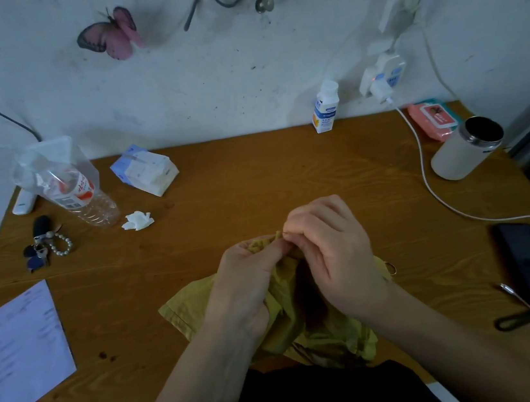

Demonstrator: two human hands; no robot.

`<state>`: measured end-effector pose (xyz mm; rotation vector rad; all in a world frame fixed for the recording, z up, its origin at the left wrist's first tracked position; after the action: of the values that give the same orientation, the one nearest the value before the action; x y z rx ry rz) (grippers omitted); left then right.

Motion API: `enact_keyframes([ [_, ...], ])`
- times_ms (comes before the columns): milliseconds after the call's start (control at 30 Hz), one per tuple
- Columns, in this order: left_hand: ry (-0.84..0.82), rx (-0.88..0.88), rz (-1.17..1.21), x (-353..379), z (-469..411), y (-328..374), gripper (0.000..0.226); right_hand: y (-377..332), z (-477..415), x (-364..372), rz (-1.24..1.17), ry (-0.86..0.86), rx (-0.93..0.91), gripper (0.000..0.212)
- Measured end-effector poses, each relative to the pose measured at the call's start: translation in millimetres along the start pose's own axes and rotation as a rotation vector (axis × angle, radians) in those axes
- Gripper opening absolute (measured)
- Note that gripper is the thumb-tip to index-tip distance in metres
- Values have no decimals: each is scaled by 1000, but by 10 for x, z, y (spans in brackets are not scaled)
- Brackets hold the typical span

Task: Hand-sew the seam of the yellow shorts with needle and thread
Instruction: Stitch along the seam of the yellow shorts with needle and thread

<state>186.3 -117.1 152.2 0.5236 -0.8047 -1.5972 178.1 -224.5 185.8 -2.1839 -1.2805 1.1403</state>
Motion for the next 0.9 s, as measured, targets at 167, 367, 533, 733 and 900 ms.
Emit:
enact_keyframes([
  [167, -12, 0, 84, 26, -28, 6, 19, 34, 30, 6, -74, 95, -16, 16],
  [367, 42, -1, 199, 0, -52, -51, 27, 133, 13, 56, -69, 73, 108, 16],
  [533, 14, -119, 260, 27, -86, -75, 11, 120, 12, 129, -65, 76, 29, 19],
  [733, -68, -188, 426, 75, -116, -137, 17, 81, -43, 174, -88, 60, -21, 18],
  [900, -6, 63, 217, -69, -122, -122, 16, 223, -90, 106, -632, 129, 453, 18],
])
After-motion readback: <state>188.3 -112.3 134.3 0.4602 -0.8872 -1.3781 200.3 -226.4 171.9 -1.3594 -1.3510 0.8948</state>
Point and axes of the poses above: each hand's wrist, its own z-axis away from the middle knuckle, its own x-axis out of the palm, y = z × x, the point moved 5 cm from there along -z, towards the middle knuckle, and after that the axes turned 14 degrees about -z, right-handed, at the moved point
